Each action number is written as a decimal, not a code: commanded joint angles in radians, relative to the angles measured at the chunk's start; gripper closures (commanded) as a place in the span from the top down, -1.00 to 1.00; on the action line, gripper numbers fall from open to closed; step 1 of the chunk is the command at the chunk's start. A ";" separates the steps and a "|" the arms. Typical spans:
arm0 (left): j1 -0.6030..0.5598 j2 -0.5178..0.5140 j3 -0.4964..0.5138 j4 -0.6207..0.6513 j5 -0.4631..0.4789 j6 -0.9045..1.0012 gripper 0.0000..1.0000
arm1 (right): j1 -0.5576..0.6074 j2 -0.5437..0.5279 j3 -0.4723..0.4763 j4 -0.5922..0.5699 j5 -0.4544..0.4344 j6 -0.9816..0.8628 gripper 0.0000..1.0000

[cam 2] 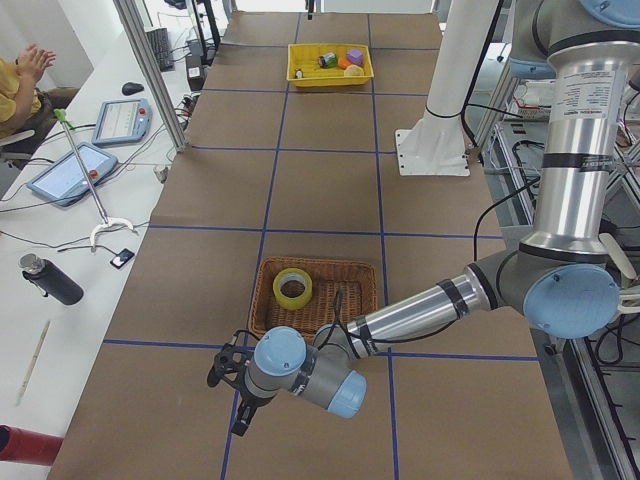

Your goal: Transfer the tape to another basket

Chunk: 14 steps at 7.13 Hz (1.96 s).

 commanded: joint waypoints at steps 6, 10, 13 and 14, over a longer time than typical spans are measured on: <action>0.006 0.078 -0.299 0.347 -0.172 -0.001 0.97 | 0.000 -0.002 -0.001 0.000 0.000 0.000 1.00; -0.020 0.081 -0.547 0.765 -0.094 0.252 0.97 | 0.000 -0.005 -0.001 0.000 0.000 0.000 1.00; -0.059 0.096 -0.596 0.946 -0.077 0.397 0.97 | 0.000 0.000 0.004 -0.001 0.002 0.001 1.00; -0.060 0.100 -0.594 0.945 -0.087 0.389 0.97 | 0.012 0.014 0.010 -0.020 0.009 0.003 1.00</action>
